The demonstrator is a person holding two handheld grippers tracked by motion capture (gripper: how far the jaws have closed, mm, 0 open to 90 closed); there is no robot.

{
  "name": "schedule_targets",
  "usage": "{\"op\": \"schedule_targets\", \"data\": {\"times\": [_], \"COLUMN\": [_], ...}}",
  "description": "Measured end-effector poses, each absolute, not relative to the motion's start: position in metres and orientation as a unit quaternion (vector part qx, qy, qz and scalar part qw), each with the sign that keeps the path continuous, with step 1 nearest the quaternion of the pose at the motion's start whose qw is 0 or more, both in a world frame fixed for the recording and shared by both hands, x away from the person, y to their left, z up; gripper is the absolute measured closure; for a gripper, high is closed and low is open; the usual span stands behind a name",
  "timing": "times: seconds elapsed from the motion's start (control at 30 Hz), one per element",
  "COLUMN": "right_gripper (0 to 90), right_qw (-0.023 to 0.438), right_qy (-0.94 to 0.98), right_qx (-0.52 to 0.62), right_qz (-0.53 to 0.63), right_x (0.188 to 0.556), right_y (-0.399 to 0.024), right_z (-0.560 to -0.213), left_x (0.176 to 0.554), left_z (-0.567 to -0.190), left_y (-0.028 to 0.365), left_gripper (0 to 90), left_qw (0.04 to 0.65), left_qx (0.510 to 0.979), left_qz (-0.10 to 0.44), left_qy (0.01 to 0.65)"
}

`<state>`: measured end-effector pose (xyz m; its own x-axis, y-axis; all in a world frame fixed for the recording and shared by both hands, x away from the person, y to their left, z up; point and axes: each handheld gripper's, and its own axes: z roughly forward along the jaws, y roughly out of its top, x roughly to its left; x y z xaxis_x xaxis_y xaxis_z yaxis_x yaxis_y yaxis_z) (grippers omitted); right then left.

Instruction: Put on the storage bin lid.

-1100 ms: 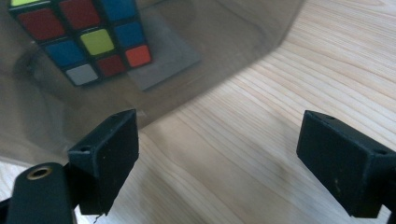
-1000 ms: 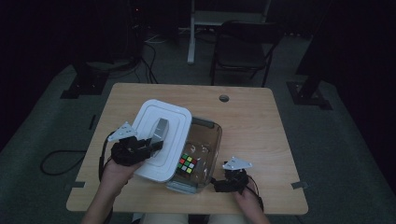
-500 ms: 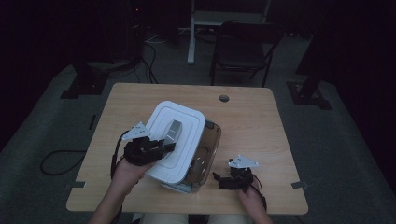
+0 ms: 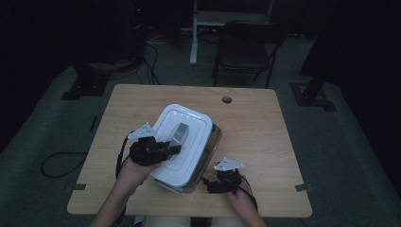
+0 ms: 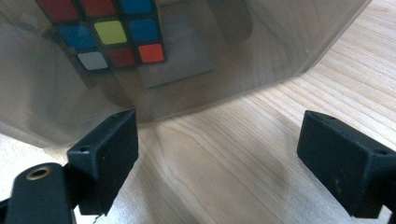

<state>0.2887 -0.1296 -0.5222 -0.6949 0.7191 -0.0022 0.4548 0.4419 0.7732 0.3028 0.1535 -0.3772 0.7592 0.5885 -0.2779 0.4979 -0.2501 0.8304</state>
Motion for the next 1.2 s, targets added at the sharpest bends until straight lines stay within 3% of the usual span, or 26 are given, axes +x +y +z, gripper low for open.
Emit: {"op": "schedule_targets", "data": {"times": [0.6, 1.0, 1.13, 1.2], "right_gripper": [12.6, 12.5, 12.6, 12.6], "right_qw": [0.185, 0.179, 0.179, 0.179], "right_qy": [0.807, 0.805, 0.805, 0.805], "right_qx": [0.388, 0.393, 0.394, 0.395], "right_qz": [0.404, 0.406, 0.404, 0.404], "right_x": [0.288, 0.290, 0.290, 0.290], "right_y": [-0.163, -0.165, -0.166, -0.167], "right_z": [-0.519, -0.520, -0.520, -0.521], "left_x": [0.322, 0.320, 0.317, 0.316], "left_z": [-0.393, -0.398, -0.397, -0.395], "left_y": [0.125, 0.121, 0.121, 0.122], "left_gripper": [72.3, 71.7, 68.6, 61.6], "left_qw": [0.488, 0.468, 0.470, 0.470], "left_qx": [0.797, 0.803, 0.803, 0.802], "left_qz": [0.004, 0.009, 0.022, 0.030], "left_qy": [0.356, 0.369, 0.366, 0.367]}}
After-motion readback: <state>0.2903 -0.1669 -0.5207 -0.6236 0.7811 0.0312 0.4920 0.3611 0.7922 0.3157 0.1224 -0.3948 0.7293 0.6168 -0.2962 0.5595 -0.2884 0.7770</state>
